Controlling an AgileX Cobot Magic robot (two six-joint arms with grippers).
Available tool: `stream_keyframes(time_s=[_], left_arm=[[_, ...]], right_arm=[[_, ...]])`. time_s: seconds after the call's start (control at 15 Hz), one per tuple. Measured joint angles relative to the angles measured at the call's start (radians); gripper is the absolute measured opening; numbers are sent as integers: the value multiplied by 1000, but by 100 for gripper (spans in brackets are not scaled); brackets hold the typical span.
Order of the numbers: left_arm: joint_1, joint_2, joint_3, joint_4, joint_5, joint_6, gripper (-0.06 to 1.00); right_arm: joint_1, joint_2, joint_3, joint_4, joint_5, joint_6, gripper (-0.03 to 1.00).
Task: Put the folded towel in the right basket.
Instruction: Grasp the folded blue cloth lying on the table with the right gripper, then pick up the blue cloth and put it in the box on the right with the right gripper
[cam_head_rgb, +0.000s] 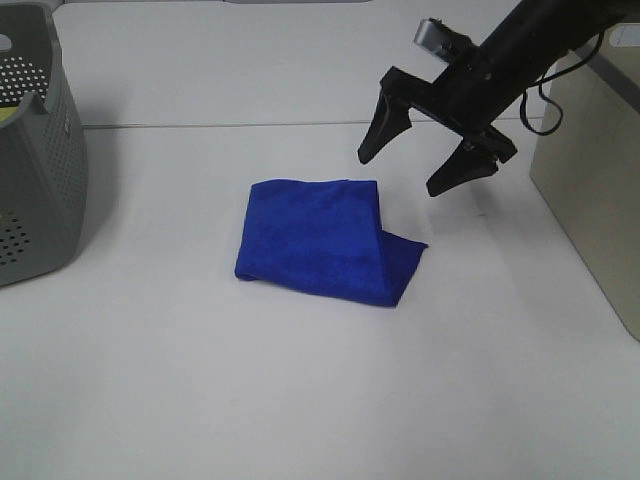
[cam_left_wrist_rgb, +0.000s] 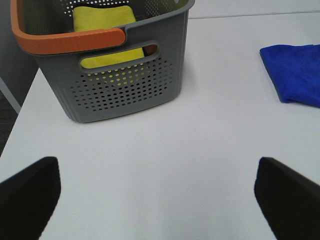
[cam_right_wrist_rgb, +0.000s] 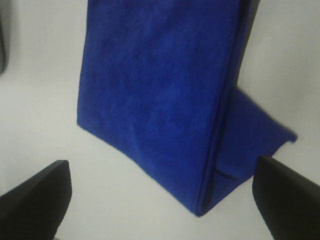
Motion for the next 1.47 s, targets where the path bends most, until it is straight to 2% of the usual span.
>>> stream_keyframes(time_s=[0.2, 0.47, 0.73, 0.93, 1.07, 1.13, 1.27, 1.33, 1.47], left_arm=[[0, 0, 0, 0, 0, 0, 98], [0, 0, 0, -1, 0, 0, 98], [0, 0, 0, -2, 0, 0, 98], [0, 0, 0, -3, 0, 0, 98], [0, 0, 0, -3, 0, 0, 98], [0, 0, 0, -3, 0, 0, 98], [0, 0, 0, -3, 0, 0, 98], [0, 0, 0, -3, 0, 0, 98], [0, 0, 0, -3, 0, 0, 98]], right_arm=[[-1, 146, -106, -22, -68, -3, 94], [-1, 252, -169, -77, -77, 1, 93], [2, 289, -184, 1, -89, 1, 91], [57, 319, -197, 66, -104, 1, 87], [127, 332, -199, 91, -156, 11, 73], [161, 341, -199, 87, -196, 22, 57], [201, 354, -199, 84, -249, 32, 16], [213, 354, -199, 76, -256, 32, 10], [213, 353, -202, 75, -249, 35, 10]])
